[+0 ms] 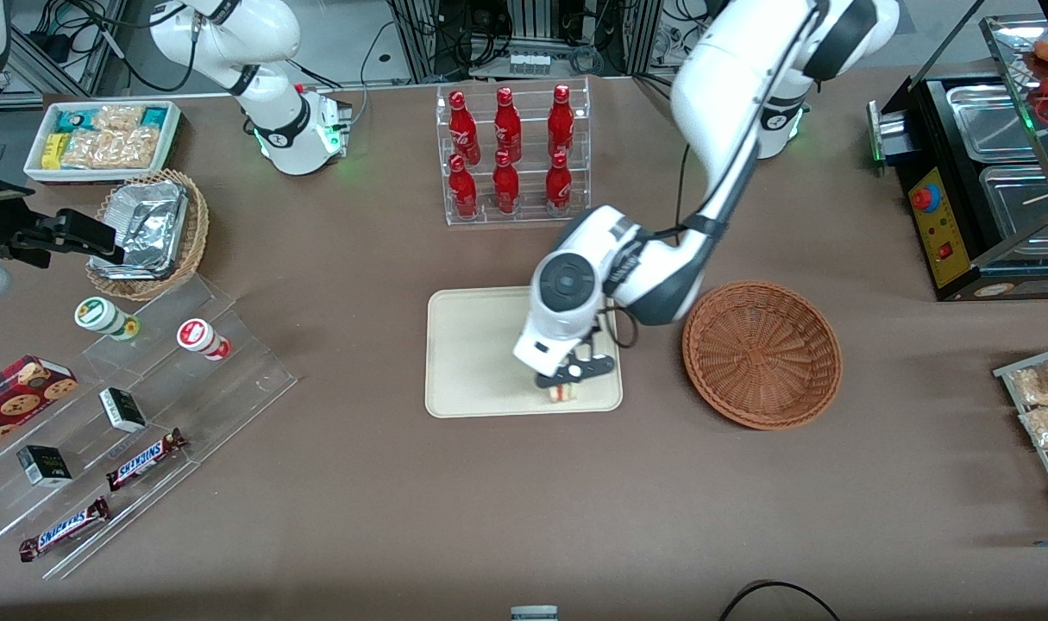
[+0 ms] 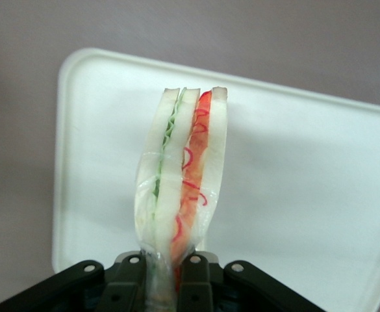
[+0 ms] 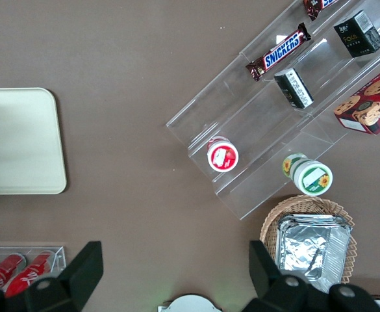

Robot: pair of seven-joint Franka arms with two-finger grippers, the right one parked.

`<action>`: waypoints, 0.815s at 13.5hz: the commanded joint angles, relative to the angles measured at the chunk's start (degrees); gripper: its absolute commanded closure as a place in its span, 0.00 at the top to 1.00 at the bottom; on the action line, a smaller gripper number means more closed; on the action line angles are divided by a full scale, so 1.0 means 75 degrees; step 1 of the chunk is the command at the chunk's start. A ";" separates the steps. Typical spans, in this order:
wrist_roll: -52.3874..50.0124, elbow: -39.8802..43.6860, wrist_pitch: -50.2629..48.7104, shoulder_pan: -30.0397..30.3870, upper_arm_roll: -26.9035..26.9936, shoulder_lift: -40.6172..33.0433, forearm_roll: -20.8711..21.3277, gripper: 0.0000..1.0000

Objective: Place sandwich from basket to tray
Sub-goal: 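Carry the sandwich with the left gripper over the cream tray and lower it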

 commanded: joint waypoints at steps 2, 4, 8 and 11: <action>-0.0531 0.0807 -0.0244 -0.0507 0.0130 0.0603 -0.0057 0.00; -0.0579 0.0878 -0.0232 -0.0636 0.0142 0.0744 -0.0022 0.00; -0.0779 0.0913 0.0082 -0.0801 0.0177 0.0979 -0.0010 0.00; -0.0779 0.0890 0.0119 -0.0801 0.0165 0.0979 -0.0022 1.00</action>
